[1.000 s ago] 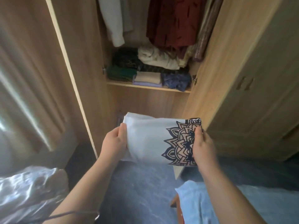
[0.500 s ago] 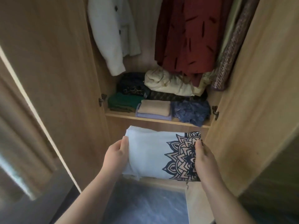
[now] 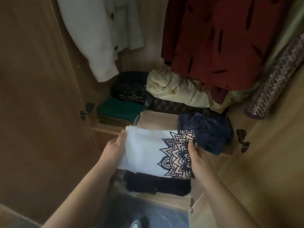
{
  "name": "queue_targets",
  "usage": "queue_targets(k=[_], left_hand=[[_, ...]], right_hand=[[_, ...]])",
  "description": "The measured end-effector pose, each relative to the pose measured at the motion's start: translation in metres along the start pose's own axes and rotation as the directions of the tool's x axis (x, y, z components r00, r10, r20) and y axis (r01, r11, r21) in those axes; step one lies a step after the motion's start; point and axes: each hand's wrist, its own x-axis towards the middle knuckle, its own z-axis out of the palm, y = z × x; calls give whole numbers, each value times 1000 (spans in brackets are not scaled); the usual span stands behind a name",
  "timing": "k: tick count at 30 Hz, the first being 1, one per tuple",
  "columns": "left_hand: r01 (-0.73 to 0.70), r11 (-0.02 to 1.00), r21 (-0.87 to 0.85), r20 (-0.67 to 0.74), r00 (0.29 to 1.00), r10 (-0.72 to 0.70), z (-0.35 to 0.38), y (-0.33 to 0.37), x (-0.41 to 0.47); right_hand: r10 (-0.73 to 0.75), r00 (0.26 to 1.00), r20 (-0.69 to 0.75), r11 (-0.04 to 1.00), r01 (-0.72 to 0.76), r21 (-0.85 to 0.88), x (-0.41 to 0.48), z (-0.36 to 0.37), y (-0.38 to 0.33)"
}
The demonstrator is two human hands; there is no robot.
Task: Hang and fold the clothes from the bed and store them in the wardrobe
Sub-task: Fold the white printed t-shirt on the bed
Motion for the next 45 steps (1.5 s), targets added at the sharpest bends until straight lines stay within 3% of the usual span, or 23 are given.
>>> queue_targets(k=[2, 5, 7, 14, 18, 20, 22, 26, 28, 29, 31, 33, 34, 35, 36, 38, 40, 45], left_hand=[[26, 1000, -1, 74, 997, -26, 6, 15, 36], [-189, 981, 46, 191, 966, 177, 14, 39, 88], [-265, 960, 91, 239, 942, 238, 19, 57, 126], [-357, 914, 193, 144, 932, 334, 43, 101, 247], [-294, 899, 324, 155, 954, 256, 65, 76, 283], [-144, 899, 415, 179, 981, 74, 77, 49, 294], [10, 919, 395, 172, 981, -85, 81, 35, 298], [-26, 850, 527, 214, 971, -103, 78, 45, 309], [-105, 766, 635, 186, 982, -19, 74, 55, 310], [-184, 715, 674, 173, 981, 89, 72, 61, 309], [-406, 568, 716, 207, 900, 384, 74, 75, 303], [-640, 397, 658, 305, 709, 636, 85, 88, 297], [-719, 317, 618, 374, 624, 686, 92, 91, 295], [-768, 241, 594, 455, 567, 686, 100, 91, 293], [-784, 178, 594, 537, 552, 638, 107, 85, 290], [-755, 104, 648, 629, 607, 485, 118, 60, 286], [-713, 91, 696, 618, 658, 431, 123, 39, 287], [-691, 103, 715, 596, 681, 426, 127, 38, 294]], right_hand=[[-2, 1000, -25, 1000, 1, -26, 35, 9, -6], [7, 995, -96, 997, -14, -71, 89, 25, -20], [26, 988, -153, 994, -42, -104, 126, 37, -31], [-45, 956, -290, 978, -17, -208, 228, 55, -62], [37, 952, -305, 924, -149, -353, 255, 63, -37], [149, 950, -275, 895, -247, -371, 260, 74, -16], [242, 925, -292, 857, -345, -382, 267, 80, -8], [358, 907, -223, 837, -418, -353, 282, 74, -14], [381, 899, -217, 822, -437, -365, 280, 72, -21], [289, 920, -266, 823, -381, -422, 278, 72, -25], [-105, 934, -342, 784, -134, -607, 274, 72, -35], [-520, 826, -217, 650, 218, -728, 270, 75, -53], [-625, 771, -121, 562, 337, -755, 270, 78, -58], [-656, 755, -14, 478, 400, -782, 271, 82, -59], [-612, 786, 86, 412, 410, -814, 270, 88, -56], [-408, 889, 207, 322, 353, -879, 266, 102, -38], [-290, 934, 207, 322, 299, -898, 263, 112, -15], [-289, 942, 174, 359, 275, -892, 271, 111, -13]])
